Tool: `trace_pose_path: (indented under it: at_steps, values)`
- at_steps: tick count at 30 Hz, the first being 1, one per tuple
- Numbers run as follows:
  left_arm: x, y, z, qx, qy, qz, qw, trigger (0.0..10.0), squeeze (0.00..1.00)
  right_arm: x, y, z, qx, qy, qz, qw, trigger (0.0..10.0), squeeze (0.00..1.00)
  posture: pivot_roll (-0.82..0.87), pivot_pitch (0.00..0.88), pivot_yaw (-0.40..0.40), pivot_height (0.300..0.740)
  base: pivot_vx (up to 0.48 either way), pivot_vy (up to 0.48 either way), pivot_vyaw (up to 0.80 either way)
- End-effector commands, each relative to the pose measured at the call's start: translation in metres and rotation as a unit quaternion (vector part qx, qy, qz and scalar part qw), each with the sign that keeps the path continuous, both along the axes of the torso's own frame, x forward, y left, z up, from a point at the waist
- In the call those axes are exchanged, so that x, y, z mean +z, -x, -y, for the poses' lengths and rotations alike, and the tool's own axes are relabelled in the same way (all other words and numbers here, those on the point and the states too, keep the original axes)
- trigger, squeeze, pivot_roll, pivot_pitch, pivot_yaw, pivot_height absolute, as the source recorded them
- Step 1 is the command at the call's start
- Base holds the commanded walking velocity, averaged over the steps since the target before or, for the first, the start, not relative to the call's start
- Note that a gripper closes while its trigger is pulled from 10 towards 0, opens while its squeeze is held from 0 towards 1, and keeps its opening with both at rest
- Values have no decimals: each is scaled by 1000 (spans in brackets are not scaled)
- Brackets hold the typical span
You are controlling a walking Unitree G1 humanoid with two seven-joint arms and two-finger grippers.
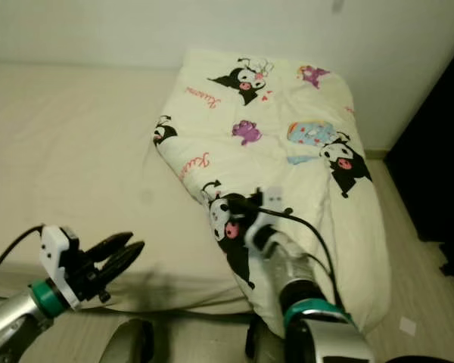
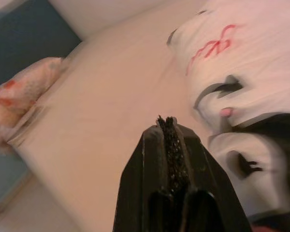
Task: Clean up the room
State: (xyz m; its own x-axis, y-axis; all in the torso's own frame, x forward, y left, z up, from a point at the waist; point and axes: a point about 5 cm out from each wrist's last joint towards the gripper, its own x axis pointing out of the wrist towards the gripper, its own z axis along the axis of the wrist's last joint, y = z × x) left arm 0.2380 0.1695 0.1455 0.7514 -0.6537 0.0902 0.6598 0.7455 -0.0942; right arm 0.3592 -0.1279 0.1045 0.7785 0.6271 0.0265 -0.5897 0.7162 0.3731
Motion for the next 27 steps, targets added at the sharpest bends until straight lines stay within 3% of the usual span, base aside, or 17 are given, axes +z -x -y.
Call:
trace_pose_path:
  at_steps: [1,2,3,5,6,7,8,11,13,15,18,20,22,23,24,26,27]
  values:
    - [-1,-4,-11,38,0,-1,999,10000,0,-14,22,-20,142,-33,-18,989,10000,0,133,80,76,606,0,0,0]
    - [-1,-4,-11,38,0,-1,999,10000,0,-14,22,-20,142,-33,-18,989,10000,0,133,80,76,606,0,0,0]
    - [0,-6,-16,51,-2,2,999,10000,0,-17,33,-28,211,-39,-13,977,10000,0,133,81,75,606,0,0,0]
    - [0,-6,-16,51,-2,2,999,10000,0,-17,33,-28,211,-39,-13,977,10000,0,133,81,75,606,0,0,0]
    - [0,-8,-18,62,-5,5,998,10000,0,-19,28,-23,170,-8,-11,985,10000,0,131,83,74,606,0,0,0]
    - [0,-8,-18,66,-7,5,998,10000,0,-19,14,-6,54,38,-18,998,10000,0,129,86,74,606,0,0,0]
    - [-1,-7,-16,68,-11,6,998,10000,0,-14,2,16,-70,80,-20,994,10000,0,134,85,72,606,0,0,0]
    - [-2,-7,-15,69,-14,7,997,10000,0,-10,-4,30,-150,102,-21,983,10000,0,134,85,72,606,0,0,0]
    - [-8,-5,-16,89,-39,7,995,10000,0,2,-9,84,-331,104,-37,937,10000,0,140,83,63,606,0,0,0]
    - [-15,-3,-22,120,-68,5,990,10000,0,8,-6,114,-411,100,-43,905,10000,0,143,85,62,606,0,0,0]
    - [-19,-3,-26,135,-82,4,987,10000,0,10,-5,121,-426,102,-42,898,10000,0,143,85,62,606,0,0,0]
    - [-26,0,-34,154,-106,0,982,10000,0,10,-1,135,-451,124,-44,883,10000,0,158,96,67,606,0,0,0]
    - [-26,0,-34,154,-106,0,982,10000,0,10,-1,135,-451,124,-44,883,10000,0,158,96,67,606,0,0,0]
    - [-28,3,-37,158,-114,-2,981,10000,0,8,2,141,-464,162,-52,869,10000,0,167,103,68,606,0,0,0]
    - [-28,3,-37,158,-114,-2,981,10000,0,8,2,141,-464,162,-52,869,10000,0,167,103,68,606,0,0,0]
    - [-26,7,-40,162,-119,-1,980,10000,0,3,8,152,-493,229,-68,836,10000,0,201,120,67,606,0,0,0]
    - [-26,7,-40,162,-119,-1,980,10000,0,3,8,152,-493,229,-68,836,10000,0,201,120,67,606,0,0,0]
